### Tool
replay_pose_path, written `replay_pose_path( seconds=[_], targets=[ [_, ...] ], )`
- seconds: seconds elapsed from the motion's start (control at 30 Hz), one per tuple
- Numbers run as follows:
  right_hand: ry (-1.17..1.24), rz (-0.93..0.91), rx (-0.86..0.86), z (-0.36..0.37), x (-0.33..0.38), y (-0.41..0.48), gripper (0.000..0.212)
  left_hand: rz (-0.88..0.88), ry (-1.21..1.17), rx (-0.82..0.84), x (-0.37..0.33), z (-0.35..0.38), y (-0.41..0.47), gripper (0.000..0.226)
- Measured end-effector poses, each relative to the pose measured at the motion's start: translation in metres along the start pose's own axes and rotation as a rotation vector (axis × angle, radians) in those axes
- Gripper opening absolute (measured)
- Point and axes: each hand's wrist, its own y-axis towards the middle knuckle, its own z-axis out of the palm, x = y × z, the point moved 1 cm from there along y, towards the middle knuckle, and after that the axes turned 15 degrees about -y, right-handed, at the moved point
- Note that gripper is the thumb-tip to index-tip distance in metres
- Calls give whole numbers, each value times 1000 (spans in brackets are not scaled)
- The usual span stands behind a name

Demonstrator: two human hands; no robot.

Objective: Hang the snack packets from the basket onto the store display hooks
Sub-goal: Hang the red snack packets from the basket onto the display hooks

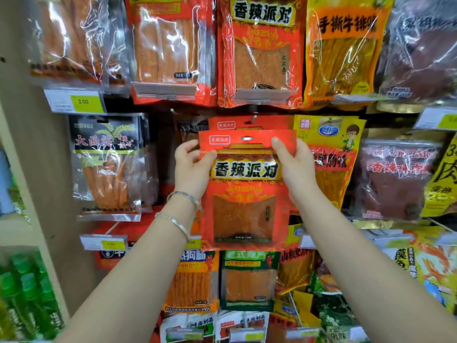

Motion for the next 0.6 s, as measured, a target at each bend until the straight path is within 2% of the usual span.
replay_pose_path(
  seconds=[0.03,0.1,0.13,0.17,0.23,0.3,0.6],
  targets=[
    [-25,-30,-27,-5,2,4,14,50,18,-27,-4,3,2,43],
    [-83,-47,-53,-11,6,12,30,210,160,-29,-11,9,6,48],
    [-97,-58,-61,-13,7,16,33,280,247,20,-13,12,9,49],
    [-92,-81,-71,-15,9,20,26,319,295,100,-16,18,10,51],
    [-92,-103,-86,-16,14,27,10,318,299,273,-21,31,10,58],
    [-101,-85,-92,-15,17,33,10,335,323,363,-24,41,9,63],
    [-100,35,-131,-4,16,55,22,345,363,418,-27,55,9,66]
  ],
)
